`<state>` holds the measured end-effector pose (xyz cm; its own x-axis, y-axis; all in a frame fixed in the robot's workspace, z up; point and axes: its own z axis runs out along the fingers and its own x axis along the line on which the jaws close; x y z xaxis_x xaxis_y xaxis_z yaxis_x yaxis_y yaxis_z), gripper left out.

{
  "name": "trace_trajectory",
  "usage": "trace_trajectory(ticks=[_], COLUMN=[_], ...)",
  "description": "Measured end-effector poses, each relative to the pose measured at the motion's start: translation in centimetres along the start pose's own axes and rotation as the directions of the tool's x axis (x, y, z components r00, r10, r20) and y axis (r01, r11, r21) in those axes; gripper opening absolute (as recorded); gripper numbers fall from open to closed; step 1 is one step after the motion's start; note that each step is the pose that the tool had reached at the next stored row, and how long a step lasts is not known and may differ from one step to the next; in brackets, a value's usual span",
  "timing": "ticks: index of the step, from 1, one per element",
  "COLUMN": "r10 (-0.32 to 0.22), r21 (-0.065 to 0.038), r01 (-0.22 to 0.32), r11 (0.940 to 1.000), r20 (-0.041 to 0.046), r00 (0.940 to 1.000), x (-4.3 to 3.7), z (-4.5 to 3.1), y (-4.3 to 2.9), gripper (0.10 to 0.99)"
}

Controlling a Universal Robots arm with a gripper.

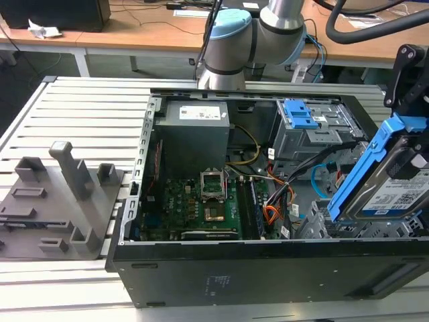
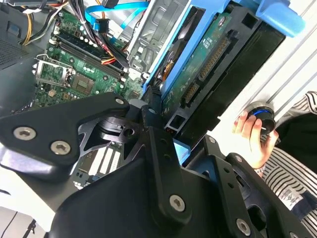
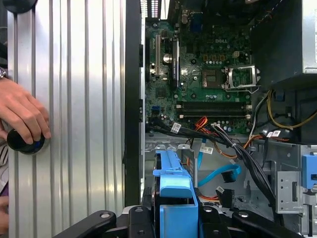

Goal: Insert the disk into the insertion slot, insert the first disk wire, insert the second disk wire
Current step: 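Insert the disk into the insertion slot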

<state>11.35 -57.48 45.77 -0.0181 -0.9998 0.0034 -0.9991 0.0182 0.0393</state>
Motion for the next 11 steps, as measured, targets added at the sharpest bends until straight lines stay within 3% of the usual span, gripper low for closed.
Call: trace_trajectory(ticks=[11], r10=[0.0], r21=[0.0], r01=[0.0], r11=[1.0], r20=[0.0001], r00=[1.0], x=[-0.01], z=[0.84], y=[-0.03], gripper=[0.365])
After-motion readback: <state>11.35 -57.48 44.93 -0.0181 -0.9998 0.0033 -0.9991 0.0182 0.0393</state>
